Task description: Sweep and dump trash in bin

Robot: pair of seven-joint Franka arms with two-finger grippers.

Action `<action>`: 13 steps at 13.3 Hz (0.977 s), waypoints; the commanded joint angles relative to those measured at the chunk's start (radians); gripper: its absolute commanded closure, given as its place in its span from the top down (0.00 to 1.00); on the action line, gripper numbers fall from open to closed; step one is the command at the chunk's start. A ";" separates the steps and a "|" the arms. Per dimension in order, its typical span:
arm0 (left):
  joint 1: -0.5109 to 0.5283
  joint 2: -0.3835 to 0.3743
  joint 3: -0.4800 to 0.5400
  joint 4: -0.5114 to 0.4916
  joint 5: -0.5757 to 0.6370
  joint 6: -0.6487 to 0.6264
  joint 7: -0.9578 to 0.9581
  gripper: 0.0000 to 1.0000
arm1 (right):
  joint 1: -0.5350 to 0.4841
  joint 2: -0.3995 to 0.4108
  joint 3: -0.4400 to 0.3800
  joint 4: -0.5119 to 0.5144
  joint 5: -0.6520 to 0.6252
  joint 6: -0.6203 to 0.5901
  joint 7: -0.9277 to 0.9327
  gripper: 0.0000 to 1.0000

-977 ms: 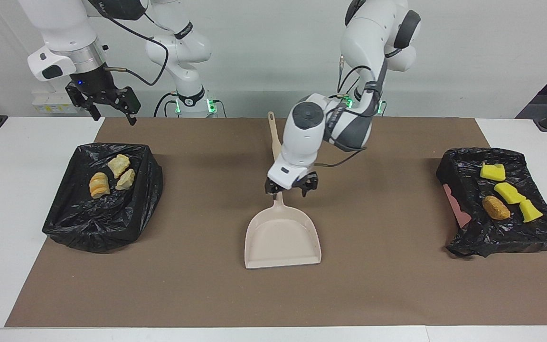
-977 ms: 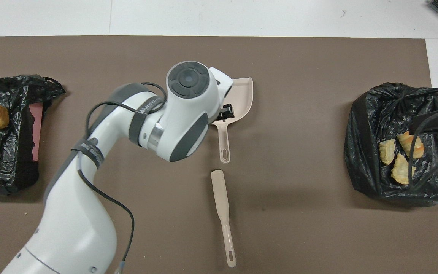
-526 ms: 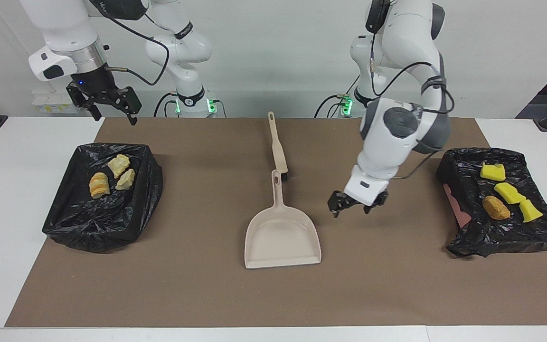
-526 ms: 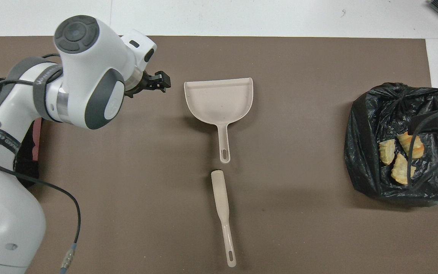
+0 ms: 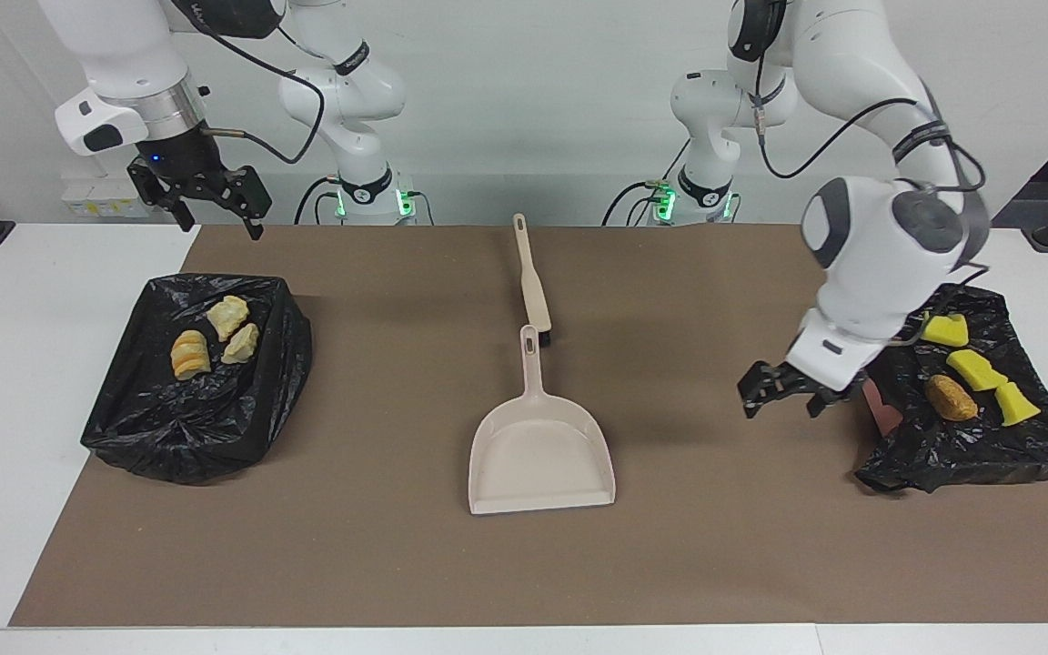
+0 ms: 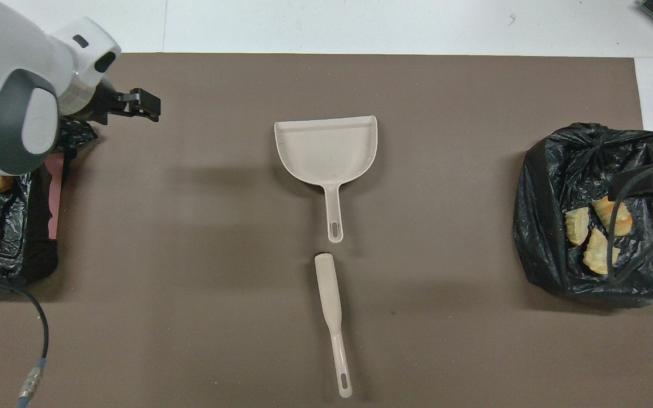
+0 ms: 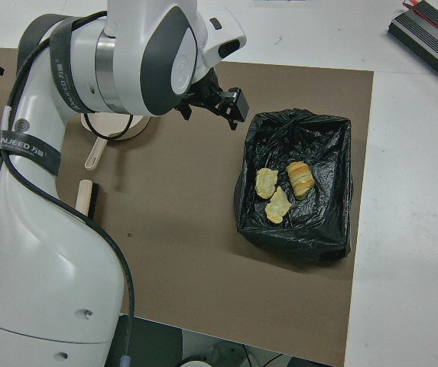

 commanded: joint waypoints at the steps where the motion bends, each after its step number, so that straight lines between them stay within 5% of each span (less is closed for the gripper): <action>1: 0.055 -0.069 -0.005 -0.032 -0.002 -0.059 0.075 1.00 | -0.014 -0.014 0.010 -0.006 0.020 -0.014 -0.023 1.00; 5: 0.067 -0.202 -0.004 -0.113 0.010 -0.208 0.100 1.00 | -0.014 -0.014 0.008 -0.006 0.020 -0.014 -0.023 1.00; 13: 0.067 -0.302 -0.007 -0.113 0.022 -0.362 0.138 1.00 | -0.014 -0.014 0.008 -0.006 0.020 -0.014 -0.023 1.00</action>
